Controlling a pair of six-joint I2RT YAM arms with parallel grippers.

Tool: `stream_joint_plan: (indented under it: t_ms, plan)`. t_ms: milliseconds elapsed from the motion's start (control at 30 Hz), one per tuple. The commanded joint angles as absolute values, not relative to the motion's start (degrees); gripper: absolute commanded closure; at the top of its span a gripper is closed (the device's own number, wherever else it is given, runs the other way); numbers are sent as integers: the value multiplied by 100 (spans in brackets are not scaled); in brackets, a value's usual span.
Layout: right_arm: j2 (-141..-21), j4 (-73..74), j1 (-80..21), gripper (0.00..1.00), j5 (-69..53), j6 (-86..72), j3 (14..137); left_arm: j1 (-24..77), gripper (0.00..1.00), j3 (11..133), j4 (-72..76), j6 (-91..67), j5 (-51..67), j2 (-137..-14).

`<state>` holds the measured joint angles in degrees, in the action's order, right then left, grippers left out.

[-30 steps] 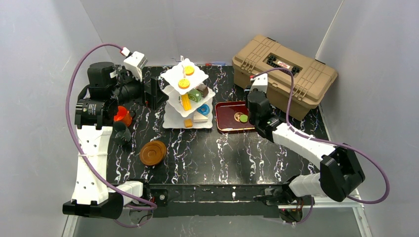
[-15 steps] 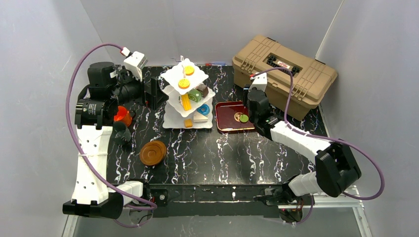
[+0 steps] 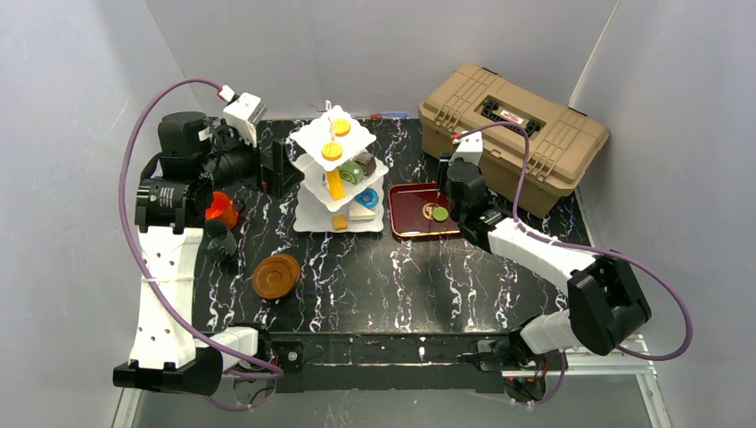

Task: Serve the afternoon tea
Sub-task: Pick up the desert from the tray.

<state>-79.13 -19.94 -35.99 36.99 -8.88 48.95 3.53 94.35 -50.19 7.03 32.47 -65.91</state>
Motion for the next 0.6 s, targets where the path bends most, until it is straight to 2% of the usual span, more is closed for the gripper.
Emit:
stream_joint_plan:
  t_ms: [0, 567]
  plan:
    - [-7942, -2440, -3551, 54, 3693, -852, 4971, 328, 2, 9607, -5096, 747, 3357, -6503]
    - [-8376, -3344, -3367, 53, 3421, -572, 4760, 325, 2, 9715, -5091, 767, 3337, -6517]
